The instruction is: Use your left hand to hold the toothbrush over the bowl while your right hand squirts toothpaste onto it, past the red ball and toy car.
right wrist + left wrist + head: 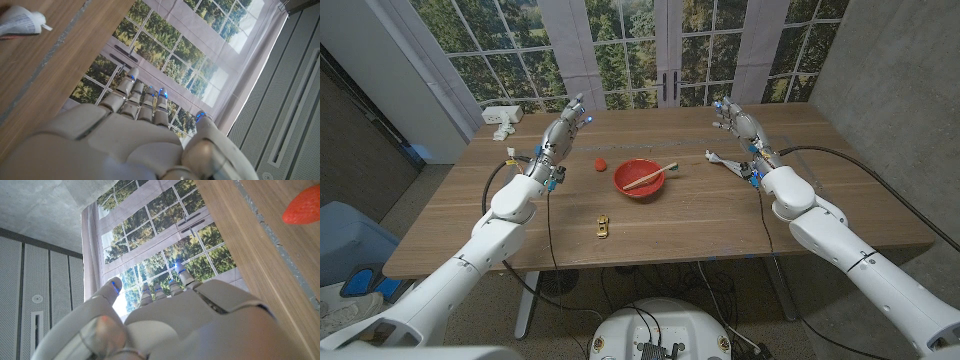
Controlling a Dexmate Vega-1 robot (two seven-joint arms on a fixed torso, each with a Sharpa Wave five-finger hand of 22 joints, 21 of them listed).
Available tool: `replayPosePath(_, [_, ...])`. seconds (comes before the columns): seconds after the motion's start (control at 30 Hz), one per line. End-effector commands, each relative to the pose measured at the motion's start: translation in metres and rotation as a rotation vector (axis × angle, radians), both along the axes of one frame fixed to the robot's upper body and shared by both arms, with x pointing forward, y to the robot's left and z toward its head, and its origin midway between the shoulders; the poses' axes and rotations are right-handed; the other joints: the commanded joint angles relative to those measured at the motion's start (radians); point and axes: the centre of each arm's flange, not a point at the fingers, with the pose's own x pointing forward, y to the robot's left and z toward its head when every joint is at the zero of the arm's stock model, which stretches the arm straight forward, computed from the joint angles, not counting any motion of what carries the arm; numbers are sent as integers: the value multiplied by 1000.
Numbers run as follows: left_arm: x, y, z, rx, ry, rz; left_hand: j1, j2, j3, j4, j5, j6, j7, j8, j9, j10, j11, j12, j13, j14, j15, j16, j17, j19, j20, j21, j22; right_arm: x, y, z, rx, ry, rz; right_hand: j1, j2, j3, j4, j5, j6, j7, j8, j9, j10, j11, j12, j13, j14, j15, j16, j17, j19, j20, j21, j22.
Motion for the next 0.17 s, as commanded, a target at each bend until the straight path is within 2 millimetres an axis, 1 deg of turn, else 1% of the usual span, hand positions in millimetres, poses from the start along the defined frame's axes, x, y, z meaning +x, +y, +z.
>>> replayPosePath(0.03, [5,23,-11,-170,-13,-49,16,47,30,1,-9,6,-11,-2,0,0,-4,-5,-1,5,-90,-6,2,6,-82,-8,3,20,-4,-19,154,66,33,0,-6,0,2,6,7,9,11,0,9,5,7,0,1,-4,8,-4,-4,9,-6,0])
replayPosePath(0.17, [7,30,-18,-263,-20,-46,6,40,29,14,-15,-3,-15,-6,0,-9,-7,-8,0,-4,-92,-7,6,8,-88,-13,3,21,-6,-17,166,56,22,0,-7,1,1,6,8,13,11,-1,9,6,7,-1,2,0,8,-9,-3,11,-9,0])
